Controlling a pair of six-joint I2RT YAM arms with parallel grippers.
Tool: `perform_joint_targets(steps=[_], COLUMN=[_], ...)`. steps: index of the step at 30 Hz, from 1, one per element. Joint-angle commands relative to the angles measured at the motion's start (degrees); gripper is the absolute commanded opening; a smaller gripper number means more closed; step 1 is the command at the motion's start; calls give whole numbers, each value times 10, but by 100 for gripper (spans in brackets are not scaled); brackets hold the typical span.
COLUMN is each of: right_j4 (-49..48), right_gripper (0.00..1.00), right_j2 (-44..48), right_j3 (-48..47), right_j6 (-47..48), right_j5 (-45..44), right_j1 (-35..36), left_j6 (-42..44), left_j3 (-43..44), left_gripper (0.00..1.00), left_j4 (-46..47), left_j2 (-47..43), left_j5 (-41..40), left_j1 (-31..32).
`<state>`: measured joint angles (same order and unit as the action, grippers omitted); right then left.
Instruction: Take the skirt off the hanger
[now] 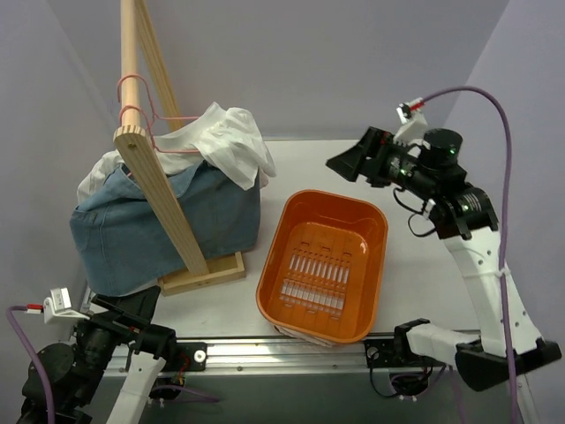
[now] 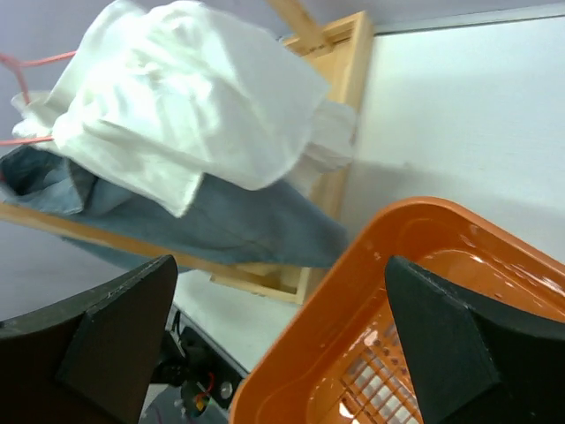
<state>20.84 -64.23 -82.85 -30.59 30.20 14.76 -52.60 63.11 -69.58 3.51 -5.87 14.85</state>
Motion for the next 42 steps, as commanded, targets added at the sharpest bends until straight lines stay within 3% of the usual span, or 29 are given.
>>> perform_joint_targets(steps=[1, 2, 5, 7, 11, 16, 23, 25, 30, 33, 34, 35, 42], right_j4=[-58, -45, 28, 66, 52, 45, 44, 45, 59, 71, 75, 77, 118], right_gripper=[100, 100, 98, 91, 82, 79, 66, 56, 43, 21, 4, 0, 0], right_j2=[-81, -108, -209, -258, -294, -307, -341, -348, -374, -391, -392, -396, -399], right_j3=[-98, -126, -239, -300, -319, -327, -340, -345, -367, -394, -404, -410, -505], right_j6=[-27, -15, 32, 55, 85, 98, 105, 107, 115, 119, 119, 119, 148], right_j5=[-27, -51, -156, -242, -262, -308, -331, -341, -361, -365, -374, -378, -457], right_j1=[98, 161, 252, 279, 311, 366, 384, 385, 386, 389, 392, 395, 415], left_j6=[25, 28, 46, 63, 84, 97, 85, 84, 95, 101, 102, 102, 102], left_j3=[11, 11, 24, 35, 65, 72, 48, 40, 42, 47, 47, 47, 42], left_gripper=[95, 95, 96, 97, 99, 100, 100, 100, 100, 100, 100, 100, 100], left_j4=[-29, -23, -23, -27, -49, -66, -56, -55, -51, -52, -53, -55, -59], left_j2=[14, 17, 40, 64, 87, 91, 87, 86, 87, 91, 90, 90, 88], left_j5=[-9, -5, 8, 16, 15, -7, 20, 27, 32, 33, 33, 32, 45], left_j1=[0, 0, 0, -1, -1, -1, 0, 0, 0, 0, 0, 0, 0])
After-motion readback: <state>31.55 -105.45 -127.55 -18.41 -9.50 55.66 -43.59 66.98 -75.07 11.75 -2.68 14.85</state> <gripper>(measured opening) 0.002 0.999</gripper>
